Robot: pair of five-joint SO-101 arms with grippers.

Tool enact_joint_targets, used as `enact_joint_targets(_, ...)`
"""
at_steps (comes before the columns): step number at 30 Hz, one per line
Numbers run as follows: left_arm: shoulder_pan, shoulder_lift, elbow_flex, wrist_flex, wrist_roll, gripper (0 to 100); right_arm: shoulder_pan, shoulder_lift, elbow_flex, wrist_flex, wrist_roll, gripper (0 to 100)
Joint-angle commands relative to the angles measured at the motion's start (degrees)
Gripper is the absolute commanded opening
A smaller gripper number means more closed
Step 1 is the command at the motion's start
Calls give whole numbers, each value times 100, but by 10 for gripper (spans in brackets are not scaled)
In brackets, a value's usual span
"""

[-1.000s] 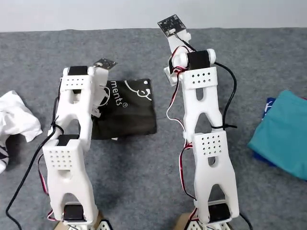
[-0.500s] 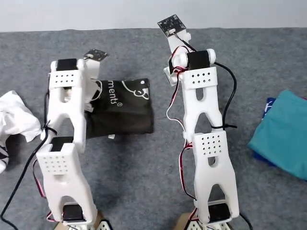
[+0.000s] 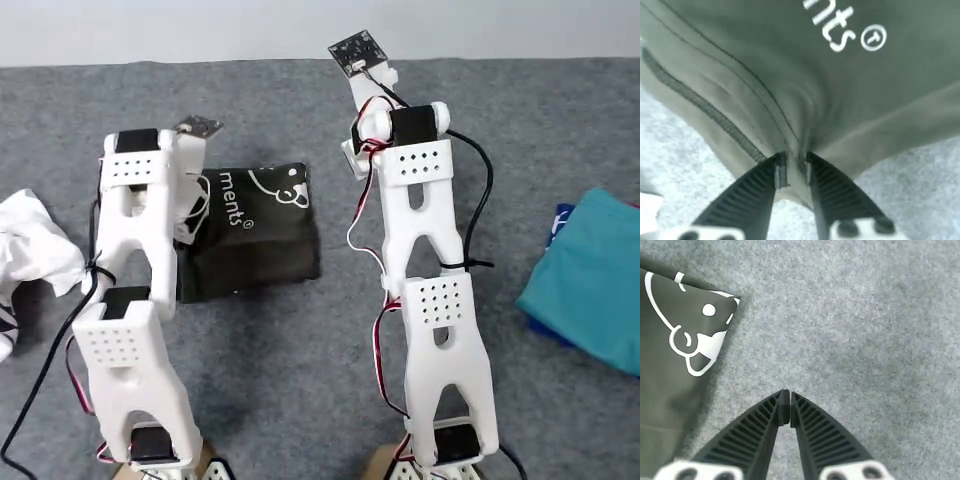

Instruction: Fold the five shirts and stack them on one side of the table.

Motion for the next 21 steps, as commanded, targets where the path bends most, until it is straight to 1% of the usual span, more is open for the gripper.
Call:
enact_joint_targets(1, -9, -554, -426, 123, 26, 83, -136, -189, -273, 224, -62, 9)
enact_joint_targets(4, -18, -589, -716, -79, 167, 83, -145, -189, -273, 224, -62, 9)
enact_joint_targets(6, -18, -466, -769, -396, 316, 82, -145, -189, -273, 224, -62, 9)
enact_joint_targets(9, -9, 18, -690, -1002, 466, 80, -145, -189, -273, 224, -62, 9)
enact_joint_targets(11, 0, 431, -708, -1196, 475, 80, -119, -189, -273, 224, -62, 9)
enact_joint_targets(15, -97, 1152, -910, -1081, 413, 79, -101, -198, -273, 233, -62, 9)
enact_joint_targets(17, -229, 1380, -1156, -818, 413, 75, -101, -198, -273, 233, -53, 9)
enact_joint_targets(21, -466, 1442, -1895, -273, 404, 33, -119, -189, -273, 233, -53, 9)
